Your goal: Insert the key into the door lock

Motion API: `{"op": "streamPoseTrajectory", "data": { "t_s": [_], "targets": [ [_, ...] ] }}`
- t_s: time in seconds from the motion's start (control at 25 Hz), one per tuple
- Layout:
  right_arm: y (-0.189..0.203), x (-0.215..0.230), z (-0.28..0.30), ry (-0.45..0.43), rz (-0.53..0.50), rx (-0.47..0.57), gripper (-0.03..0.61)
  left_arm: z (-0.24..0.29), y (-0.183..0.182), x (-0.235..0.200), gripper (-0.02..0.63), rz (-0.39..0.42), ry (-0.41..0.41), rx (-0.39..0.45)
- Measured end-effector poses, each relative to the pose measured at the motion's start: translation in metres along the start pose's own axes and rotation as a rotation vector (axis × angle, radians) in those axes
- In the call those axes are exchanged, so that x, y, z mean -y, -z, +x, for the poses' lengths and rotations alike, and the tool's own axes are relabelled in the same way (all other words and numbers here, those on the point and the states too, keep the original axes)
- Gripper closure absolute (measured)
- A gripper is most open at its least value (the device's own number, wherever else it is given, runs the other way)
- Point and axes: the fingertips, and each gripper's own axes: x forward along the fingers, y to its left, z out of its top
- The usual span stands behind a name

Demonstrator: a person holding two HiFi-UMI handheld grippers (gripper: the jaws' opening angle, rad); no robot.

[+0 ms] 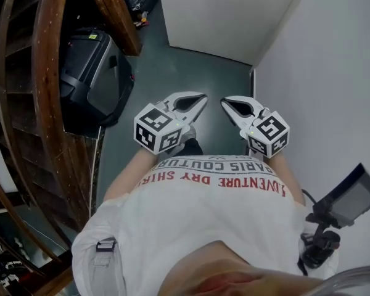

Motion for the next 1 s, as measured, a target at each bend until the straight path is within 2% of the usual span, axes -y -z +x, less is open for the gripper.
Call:
{"op": "streamPoseTrajectory", "data": {
  "t_s": [0.12,0.2,0.28,0.4,0.68,1.0],
  "targets": [
    [0.007,-0.024,-0.022,0.009,-0.009,0.022,0.577,-0.01,0.012,0.026,0.612,0.009,-0.027,-0.006],
    [0.009,-0.035,-0.036,0.023,-0.022,0.026,0.577,-0.013,0.015,0.043,0.612,0.048,-0.033,-0.021],
    [0.013,-0.043,-0.049,0.04,-0.025,0.028,0.577,-0.016,0.017,0.059,0.612,0.068,-0.022,-0.022],
    [0.019,-0.051,-0.063,0.061,-0.017,0.038,0.577,-0.021,0.022,0.079,0.612,0.051,0.007,-0.009],
    [0.022,-0.066,-0.07,0.062,-0.014,0.041,0.577,-0.032,0.022,0.095,0.612,0.065,0.001,0.002],
    [0.016,-0.078,-0.057,0.036,-0.038,0.042,0.577,-0.044,0.027,0.088,0.612,0.057,-0.017,-0.002]
  ]
}}
